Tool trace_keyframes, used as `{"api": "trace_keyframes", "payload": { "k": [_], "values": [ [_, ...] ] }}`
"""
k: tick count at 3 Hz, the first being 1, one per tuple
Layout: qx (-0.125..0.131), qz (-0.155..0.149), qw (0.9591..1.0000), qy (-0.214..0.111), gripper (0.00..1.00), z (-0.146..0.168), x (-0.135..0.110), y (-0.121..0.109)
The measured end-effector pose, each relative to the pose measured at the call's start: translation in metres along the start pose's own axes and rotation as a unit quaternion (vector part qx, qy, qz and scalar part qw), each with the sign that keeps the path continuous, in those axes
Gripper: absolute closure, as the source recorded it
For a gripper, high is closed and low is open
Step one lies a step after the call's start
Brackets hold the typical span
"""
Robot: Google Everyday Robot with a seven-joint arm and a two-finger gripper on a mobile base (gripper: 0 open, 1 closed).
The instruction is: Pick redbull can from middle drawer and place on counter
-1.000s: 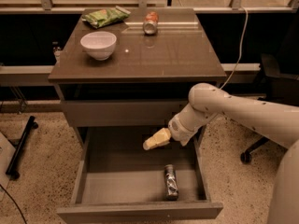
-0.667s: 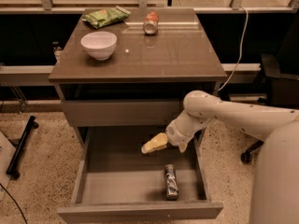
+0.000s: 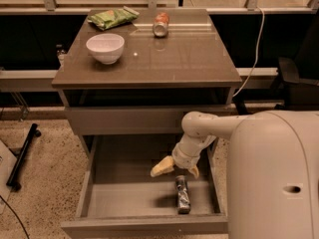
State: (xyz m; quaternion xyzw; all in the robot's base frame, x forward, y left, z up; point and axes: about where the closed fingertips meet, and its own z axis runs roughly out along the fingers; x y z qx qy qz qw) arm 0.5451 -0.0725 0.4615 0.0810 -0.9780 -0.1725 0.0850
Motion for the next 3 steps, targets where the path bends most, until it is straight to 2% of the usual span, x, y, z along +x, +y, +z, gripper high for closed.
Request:
{"api": "trace_keyframes", "payload": {
  "k": [1, 2, 3],
  "values": [
    [0.002, 0.041, 0.999, 0.017, 0.0, 0.026, 0.008, -0.015],
    [-0.008, 0.087, 0.9958, 0.027, 0.0, 0.055, 0.02, -0.031],
    [-0.029, 0.126, 0.9912, 0.026, 0.0, 0.072, 0.028, -0.041]
  ]
}}
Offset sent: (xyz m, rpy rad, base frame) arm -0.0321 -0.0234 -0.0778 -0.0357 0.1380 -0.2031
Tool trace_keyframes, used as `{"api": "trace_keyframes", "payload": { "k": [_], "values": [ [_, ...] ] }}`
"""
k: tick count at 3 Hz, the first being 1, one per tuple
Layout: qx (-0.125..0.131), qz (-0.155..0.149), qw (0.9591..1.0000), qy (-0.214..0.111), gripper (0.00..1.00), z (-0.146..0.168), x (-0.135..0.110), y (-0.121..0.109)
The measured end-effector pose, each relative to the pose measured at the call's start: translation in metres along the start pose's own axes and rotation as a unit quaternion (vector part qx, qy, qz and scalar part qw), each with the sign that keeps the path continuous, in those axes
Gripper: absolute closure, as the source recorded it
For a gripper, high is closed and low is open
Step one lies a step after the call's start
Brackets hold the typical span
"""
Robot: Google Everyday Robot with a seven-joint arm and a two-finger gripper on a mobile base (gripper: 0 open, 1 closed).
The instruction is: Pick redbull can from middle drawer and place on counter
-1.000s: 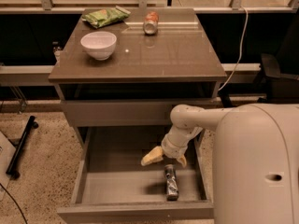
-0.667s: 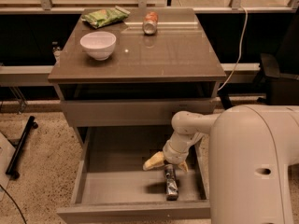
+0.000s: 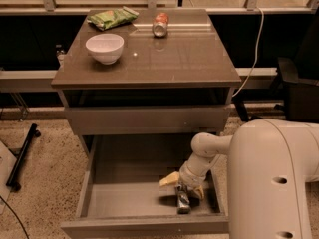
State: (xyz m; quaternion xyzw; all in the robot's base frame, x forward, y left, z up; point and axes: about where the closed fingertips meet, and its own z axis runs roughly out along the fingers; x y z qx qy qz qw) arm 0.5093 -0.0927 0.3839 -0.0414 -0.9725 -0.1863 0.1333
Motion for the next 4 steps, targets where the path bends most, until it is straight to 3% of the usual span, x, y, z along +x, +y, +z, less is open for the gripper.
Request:
{"api": "trace_keyframes", "payload": {
  "k": [1, 3, 4],
  "values": [
    [0.001, 0.036, 0.9994, 0.005, 0.26, 0.019, 0.0, -0.015],
    [0.002, 0.037, 0.9993, 0.005, 0.72, 0.015, 0.002, -0.014],
    [-0.004, 0.02, 0.9993, -0.031, 0.96, -0.012, 0.001, -0.004]
  ]
}}
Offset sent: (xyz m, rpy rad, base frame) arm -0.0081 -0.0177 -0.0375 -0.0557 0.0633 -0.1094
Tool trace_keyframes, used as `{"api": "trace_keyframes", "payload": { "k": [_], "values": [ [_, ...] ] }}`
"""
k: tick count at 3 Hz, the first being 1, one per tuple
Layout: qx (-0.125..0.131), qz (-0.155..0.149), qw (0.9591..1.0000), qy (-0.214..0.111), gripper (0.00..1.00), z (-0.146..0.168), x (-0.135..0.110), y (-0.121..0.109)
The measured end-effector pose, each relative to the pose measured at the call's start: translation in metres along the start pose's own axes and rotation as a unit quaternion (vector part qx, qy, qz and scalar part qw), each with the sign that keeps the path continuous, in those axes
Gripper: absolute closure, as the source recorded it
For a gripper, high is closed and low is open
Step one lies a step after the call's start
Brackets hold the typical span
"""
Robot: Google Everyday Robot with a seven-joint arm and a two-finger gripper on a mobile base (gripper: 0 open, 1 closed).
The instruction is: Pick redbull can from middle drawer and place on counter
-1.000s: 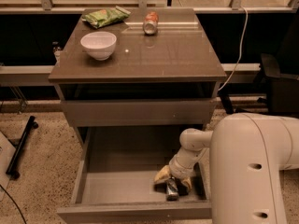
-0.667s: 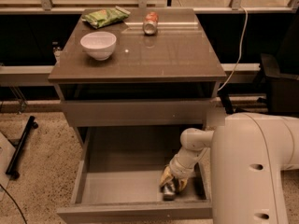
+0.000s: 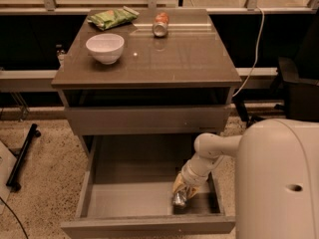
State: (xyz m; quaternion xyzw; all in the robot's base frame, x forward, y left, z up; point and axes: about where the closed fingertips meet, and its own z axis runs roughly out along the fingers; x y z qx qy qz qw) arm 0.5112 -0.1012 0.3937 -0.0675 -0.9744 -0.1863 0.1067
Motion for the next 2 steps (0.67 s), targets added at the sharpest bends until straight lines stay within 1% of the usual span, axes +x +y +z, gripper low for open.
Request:
{"api": "trace_keyframes", "payload": {
  "k": [1, 2],
  "values": [
    [-0.04, -0.037, 0.997, -0.056, 1.0, -0.051, 0.002, 0.023],
    [-0.092, -0.108, 0.9847, -0.101, 1.0, -0.11, 0.017, 0.045]
  ]
}}
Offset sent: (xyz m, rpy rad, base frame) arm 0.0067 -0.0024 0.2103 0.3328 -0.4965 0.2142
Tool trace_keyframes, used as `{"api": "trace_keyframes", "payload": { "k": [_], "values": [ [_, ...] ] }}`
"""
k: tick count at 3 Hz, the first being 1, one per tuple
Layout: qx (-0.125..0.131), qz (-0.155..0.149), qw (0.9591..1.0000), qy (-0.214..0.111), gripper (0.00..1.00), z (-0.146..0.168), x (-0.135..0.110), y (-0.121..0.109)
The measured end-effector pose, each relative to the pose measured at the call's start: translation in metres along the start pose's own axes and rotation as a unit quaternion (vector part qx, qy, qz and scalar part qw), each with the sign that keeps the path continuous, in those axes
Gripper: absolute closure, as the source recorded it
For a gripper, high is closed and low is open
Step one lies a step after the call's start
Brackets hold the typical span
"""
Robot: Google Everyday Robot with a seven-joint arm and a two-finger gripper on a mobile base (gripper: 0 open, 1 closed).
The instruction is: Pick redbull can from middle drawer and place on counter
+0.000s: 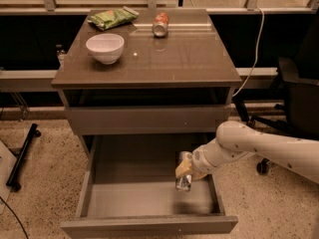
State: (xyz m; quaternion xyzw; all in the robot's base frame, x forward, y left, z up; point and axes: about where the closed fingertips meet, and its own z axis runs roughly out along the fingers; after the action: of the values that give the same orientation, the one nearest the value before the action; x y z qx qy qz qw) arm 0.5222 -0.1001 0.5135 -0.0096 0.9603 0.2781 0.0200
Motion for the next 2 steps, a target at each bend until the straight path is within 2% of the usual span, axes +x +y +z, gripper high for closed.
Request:
{"api": "trace_keyframes", "payload": {
  "k": [1, 2],
  "values": [
    [-0.04, -0.075, 0.9958, -0.036, 1.0, -0.062, 0.011, 0.03],
    [-0.053, -0.18, 0.9776, -0.096, 1.0, -0.167, 0.015, 0.051]
  ]
}}
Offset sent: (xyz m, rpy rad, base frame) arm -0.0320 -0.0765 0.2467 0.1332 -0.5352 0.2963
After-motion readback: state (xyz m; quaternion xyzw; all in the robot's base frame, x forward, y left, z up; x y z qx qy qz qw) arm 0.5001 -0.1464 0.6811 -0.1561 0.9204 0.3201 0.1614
